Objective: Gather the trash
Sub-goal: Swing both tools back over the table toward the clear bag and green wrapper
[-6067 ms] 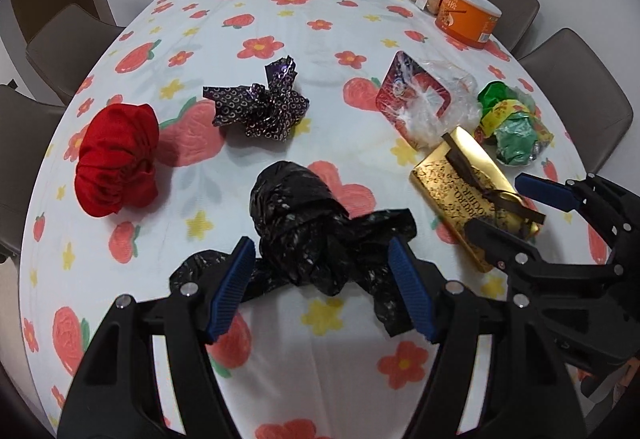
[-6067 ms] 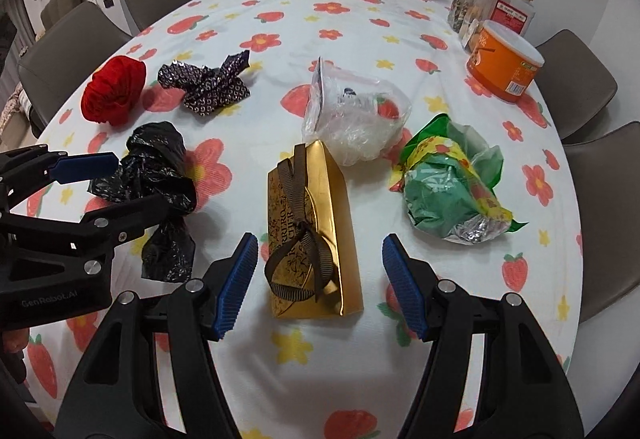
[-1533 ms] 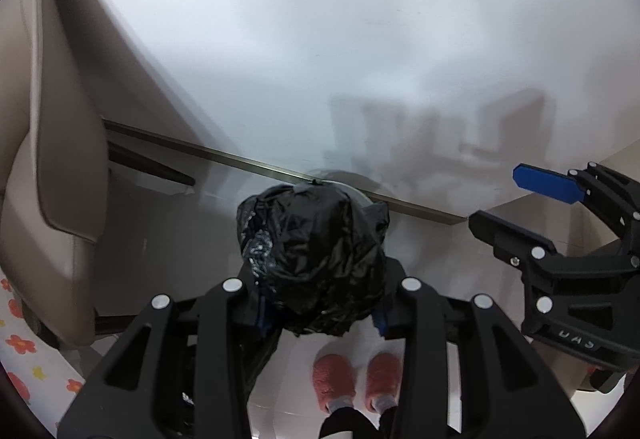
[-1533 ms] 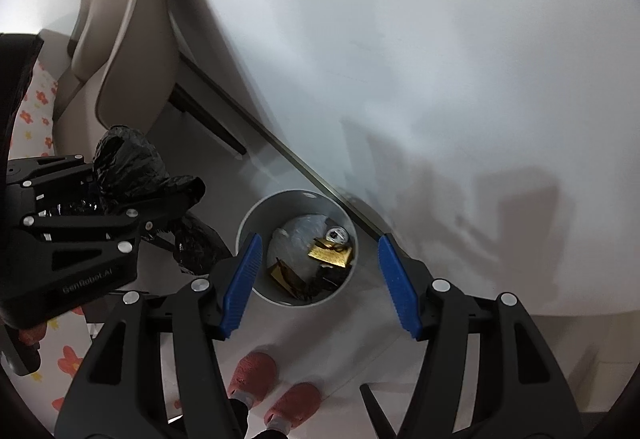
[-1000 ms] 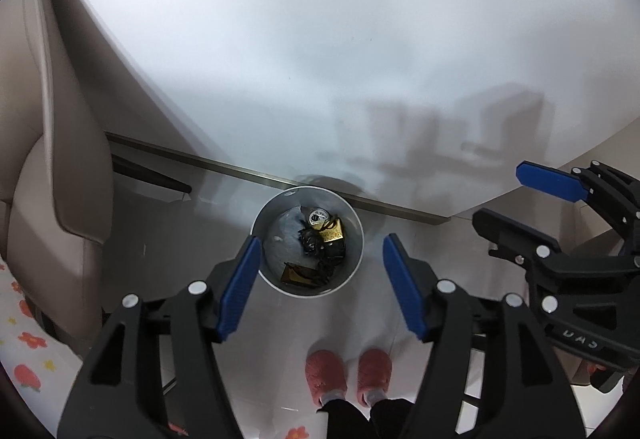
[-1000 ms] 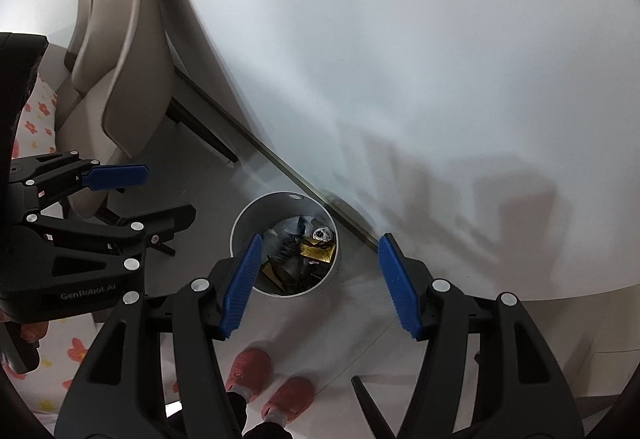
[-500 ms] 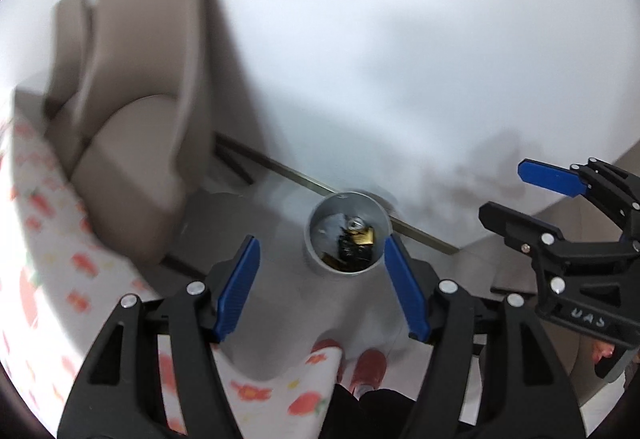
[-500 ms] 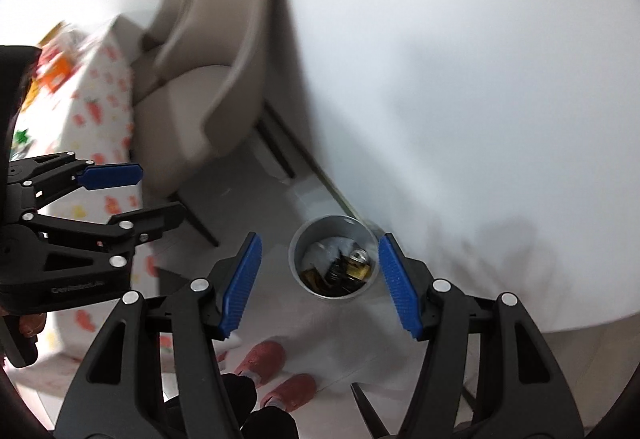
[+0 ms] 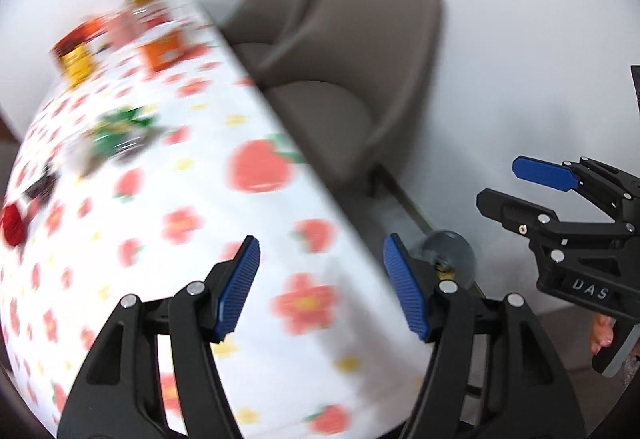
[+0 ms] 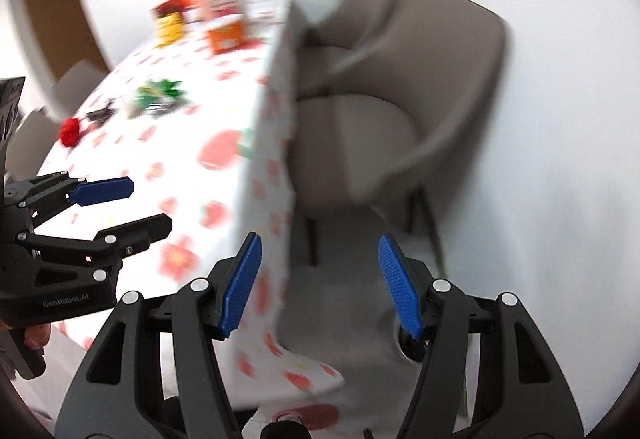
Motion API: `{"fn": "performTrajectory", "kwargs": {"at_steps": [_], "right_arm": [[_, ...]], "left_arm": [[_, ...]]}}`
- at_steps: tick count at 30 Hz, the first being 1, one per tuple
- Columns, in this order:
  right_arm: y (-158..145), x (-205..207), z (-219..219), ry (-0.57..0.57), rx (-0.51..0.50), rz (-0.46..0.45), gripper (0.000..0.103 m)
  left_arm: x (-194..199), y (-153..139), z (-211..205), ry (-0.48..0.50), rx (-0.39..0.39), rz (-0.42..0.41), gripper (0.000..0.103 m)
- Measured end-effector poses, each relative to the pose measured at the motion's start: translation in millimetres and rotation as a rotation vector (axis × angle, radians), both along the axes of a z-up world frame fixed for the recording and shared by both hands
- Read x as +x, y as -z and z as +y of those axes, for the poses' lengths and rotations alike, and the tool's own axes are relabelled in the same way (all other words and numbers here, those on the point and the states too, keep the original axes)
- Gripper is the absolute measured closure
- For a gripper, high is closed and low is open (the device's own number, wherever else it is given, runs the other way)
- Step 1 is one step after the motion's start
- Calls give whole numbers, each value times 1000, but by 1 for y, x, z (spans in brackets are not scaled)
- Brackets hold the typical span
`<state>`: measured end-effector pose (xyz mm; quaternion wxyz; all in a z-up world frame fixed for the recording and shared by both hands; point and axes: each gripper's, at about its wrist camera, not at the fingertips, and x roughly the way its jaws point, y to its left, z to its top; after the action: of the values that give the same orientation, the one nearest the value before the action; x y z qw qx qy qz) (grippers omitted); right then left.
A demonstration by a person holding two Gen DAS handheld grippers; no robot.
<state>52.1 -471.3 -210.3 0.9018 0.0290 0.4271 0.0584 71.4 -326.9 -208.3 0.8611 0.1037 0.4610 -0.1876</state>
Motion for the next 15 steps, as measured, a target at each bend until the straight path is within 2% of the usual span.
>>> {"fn": "performTrajectory", "kwargs": {"at_steps": [6, 11, 15], "right_arm": [[-21, 54, 88, -132, -16, -35, 44], [-28, 101, 159, -191, -14, -24, 44], [-33, 130, 198, -215, -33, -35, 39]], "left_arm": [[33, -22, 94, -151, -26, -25, 38], [66, -38, 174, -219, -26, -38, 38], [106, -42, 223, -262, -35, -43, 38]]}}
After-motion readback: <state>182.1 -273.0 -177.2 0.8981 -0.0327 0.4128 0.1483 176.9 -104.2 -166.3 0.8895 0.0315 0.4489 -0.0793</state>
